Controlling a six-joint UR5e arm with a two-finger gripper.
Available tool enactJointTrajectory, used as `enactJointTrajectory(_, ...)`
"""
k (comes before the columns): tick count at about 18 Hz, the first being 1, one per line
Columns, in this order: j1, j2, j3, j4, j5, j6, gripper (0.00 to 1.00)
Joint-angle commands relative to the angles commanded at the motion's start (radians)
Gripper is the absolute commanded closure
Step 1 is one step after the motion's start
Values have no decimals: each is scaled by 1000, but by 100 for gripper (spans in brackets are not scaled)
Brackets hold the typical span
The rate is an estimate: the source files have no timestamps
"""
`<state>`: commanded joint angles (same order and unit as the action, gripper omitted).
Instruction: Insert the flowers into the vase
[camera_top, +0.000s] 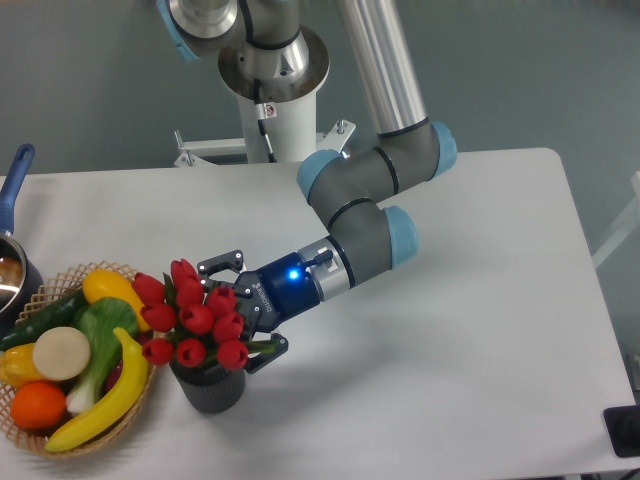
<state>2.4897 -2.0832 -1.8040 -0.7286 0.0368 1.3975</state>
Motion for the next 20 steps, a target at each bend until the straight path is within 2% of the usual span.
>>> enactJointTrajectory(2,2,17,-2,0,23,0,0)
enactJointTrajectory(11,18,124,6,2,333,3,0)
enactJointTrajectory(16,28,176,-34,0,419,3,0)
enactJointTrajectory(20,46,213,-54,-2,439,-2,0)
